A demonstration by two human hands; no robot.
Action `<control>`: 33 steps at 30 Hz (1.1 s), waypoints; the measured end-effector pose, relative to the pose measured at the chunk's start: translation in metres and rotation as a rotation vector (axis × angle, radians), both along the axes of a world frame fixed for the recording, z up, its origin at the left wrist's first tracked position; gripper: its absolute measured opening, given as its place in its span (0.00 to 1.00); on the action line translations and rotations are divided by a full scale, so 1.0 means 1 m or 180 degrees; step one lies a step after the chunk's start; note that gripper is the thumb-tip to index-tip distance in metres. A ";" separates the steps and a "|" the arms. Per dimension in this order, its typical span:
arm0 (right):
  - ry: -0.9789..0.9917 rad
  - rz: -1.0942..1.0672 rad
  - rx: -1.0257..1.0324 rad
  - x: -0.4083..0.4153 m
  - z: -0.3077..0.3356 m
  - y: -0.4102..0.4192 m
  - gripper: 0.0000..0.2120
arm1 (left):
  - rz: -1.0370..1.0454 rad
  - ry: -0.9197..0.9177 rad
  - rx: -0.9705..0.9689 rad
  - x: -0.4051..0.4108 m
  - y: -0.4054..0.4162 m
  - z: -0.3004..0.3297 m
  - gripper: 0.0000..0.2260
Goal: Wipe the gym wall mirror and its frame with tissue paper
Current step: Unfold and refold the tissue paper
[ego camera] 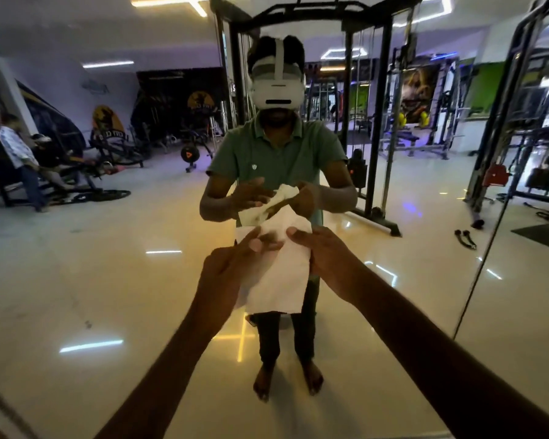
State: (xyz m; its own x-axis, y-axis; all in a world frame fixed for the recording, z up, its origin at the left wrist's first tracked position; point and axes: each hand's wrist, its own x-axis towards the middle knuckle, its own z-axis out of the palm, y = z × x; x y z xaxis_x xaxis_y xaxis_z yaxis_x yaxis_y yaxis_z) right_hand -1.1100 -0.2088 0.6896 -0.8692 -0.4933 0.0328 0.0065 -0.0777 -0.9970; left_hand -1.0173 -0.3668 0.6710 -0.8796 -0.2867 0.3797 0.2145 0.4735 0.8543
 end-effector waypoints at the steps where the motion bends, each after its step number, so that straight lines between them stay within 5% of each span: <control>1: -0.0007 -0.0055 -0.0049 0.001 0.004 0.004 0.06 | 0.0068 0.0066 0.0246 0.002 -0.009 0.005 0.10; 4: -0.0052 -0.0016 -0.0231 0.001 0.018 0.015 0.06 | 0.0529 0.0495 0.0176 -0.007 -0.029 0.018 0.09; 9: -0.0236 0.0424 -0.0324 0.004 0.031 0.023 0.17 | -0.0577 -0.0386 0.0950 -0.006 -0.018 0.033 0.16; 14: -0.0097 -0.0203 -0.0117 -0.005 0.030 0.030 0.10 | -0.0423 -0.0247 0.0750 -0.004 -0.019 0.052 0.23; 18: 0.0063 -0.0675 0.0292 -0.009 0.032 0.038 0.05 | -0.0295 0.0049 0.0340 -0.002 -0.016 0.072 0.22; 23: -0.0231 -0.0497 -0.0038 0.003 0.043 0.044 0.18 | -0.0162 0.0296 -0.0664 -0.009 -0.011 0.096 0.12; 27: 0.0228 -0.0170 0.0079 0.009 0.057 0.051 0.30 | -0.0279 0.0407 -0.1304 -0.008 -0.004 0.110 0.06; 33: 0.0706 0.0044 0.0249 0.020 0.062 0.057 0.25 | 0.0002 0.0992 -0.1545 -0.014 -0.015 0.109 0.09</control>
